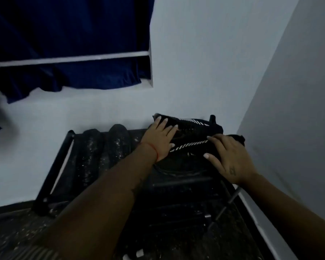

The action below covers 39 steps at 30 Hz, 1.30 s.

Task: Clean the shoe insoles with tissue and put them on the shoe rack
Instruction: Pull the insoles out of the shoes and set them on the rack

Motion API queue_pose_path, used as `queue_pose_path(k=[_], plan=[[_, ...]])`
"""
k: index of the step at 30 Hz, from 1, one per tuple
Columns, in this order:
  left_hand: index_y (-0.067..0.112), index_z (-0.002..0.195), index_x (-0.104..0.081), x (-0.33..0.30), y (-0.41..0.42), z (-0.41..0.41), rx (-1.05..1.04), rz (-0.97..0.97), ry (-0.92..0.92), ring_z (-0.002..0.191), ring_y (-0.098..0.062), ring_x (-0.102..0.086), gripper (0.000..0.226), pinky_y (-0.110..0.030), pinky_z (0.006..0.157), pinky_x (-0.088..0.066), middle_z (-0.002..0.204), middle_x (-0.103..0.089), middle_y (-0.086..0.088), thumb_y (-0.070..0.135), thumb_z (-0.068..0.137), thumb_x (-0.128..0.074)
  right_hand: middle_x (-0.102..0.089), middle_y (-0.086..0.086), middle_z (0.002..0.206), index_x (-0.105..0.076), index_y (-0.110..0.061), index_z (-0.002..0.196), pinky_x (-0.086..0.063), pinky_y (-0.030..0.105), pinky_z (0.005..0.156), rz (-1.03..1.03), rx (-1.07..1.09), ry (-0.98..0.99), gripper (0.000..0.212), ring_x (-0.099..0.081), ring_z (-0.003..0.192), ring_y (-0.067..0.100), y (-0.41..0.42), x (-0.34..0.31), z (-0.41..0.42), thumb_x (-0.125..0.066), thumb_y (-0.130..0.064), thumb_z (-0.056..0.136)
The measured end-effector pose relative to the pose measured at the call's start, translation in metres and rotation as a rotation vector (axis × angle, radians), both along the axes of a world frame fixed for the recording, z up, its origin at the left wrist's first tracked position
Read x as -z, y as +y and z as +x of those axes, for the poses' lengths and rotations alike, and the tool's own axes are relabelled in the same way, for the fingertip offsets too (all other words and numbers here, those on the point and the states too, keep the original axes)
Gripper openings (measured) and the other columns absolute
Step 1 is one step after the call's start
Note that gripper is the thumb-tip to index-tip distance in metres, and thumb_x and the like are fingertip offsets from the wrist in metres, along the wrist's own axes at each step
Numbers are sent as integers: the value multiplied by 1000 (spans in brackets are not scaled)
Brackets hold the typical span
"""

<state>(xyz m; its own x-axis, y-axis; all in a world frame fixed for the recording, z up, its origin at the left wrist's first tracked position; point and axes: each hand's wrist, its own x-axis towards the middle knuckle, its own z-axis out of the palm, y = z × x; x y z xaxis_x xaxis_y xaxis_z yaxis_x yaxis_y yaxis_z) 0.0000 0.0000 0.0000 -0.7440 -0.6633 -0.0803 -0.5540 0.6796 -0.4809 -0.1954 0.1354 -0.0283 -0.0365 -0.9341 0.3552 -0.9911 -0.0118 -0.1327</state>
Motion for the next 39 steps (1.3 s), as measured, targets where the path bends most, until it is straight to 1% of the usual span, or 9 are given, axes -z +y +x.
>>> queue_pose_path(k=[4,7,10,13,17,25,29,33,39], plan=[[3,144,-25,17,-11,-17,-9,-20,-37,124,-26,-47,57,-35,113,-17,131,-56,-12,34,97,-36,-60,9,118,-59,-9,115,-45,35,78,-124,-147,194,69,-60,94,27,-1,32,-8,-37,-66,83],[10,125,-51,19,-5,-30,-33,-6,9,112,-25,-55,36,-33,99,-34,122,-60,-9,25,92,-50,-63,7,121,-63,-8,111,-49,32,68,-217,-225,254,57,-67,79,27,-2,53,-13,-47,-55,83],[12,115,-59,26,-4,-34,-74,-79,64,110,-26,-57,25,-33,91,-38,118,-62,-8,15,93,-49,-65,4,120,-67,-11,108,-52,31,63,-292,-276,265,48,-70,77,24,-4,60,-17,-41,-44,87],[9,105,-63,39,7,-31,-98,-112,180,104,-27,-60,24,-32,79,-30,111,-65,-9,4,91,-45,-70,1,109,-71,-14,98,-51,26,59,-300,-319,337,40,-71,71,20,-3,55,-16,-45,-37,79],[9,102,-65,36,19,-26,-135,-138,283,100,-28,-61,26,-36,92,-36,107,-67,-9,0,90,-43,-74,-2,89,-71,-15,84,-49,24,51,-216,-367,359,32,-68,59,23,0,34,-12,-43,-28,75],[12,102,-65,16,58,-5,-165,-177,427,98,-30,-63,25,-36,90,-38,104,-67,-10,4,89,-45,-75,-2,90,-72,-14,81,-49,25,54,-279,-335,413,30,-69,62,21,42,7,-7,-45,-24,80],[11,104,-65,-3,105,11,-155,-182,413,98,-31,-62,26,-37,89,-39,104,-67,-11,3,89,-45,-75,-3,88,-72,-14,80,-49,23,55,-228,-237,386,23,-69,61,22,86,-4,-5,-53,-13,67],[11,103,-64,-13,163,25,-153,-160,371,99,-31,-62,22,-36,86,-41,106,-66,-10,6,91,-46,-74,2,76,-68,-12,77,-51,29,51,-93,-171,306,24,-66,56,28,136,-6,2,-47,-22,71],[11,104,-63,11,253,43,-111,-62,237,98,-30,-62,24,-34,81,-42,107,-66,-9,5,92,-43,-69,13,93,-65,-15,103,-46,32,63,140,44,191,24,-63,82,34,212,30,8,-53,-31,89]])
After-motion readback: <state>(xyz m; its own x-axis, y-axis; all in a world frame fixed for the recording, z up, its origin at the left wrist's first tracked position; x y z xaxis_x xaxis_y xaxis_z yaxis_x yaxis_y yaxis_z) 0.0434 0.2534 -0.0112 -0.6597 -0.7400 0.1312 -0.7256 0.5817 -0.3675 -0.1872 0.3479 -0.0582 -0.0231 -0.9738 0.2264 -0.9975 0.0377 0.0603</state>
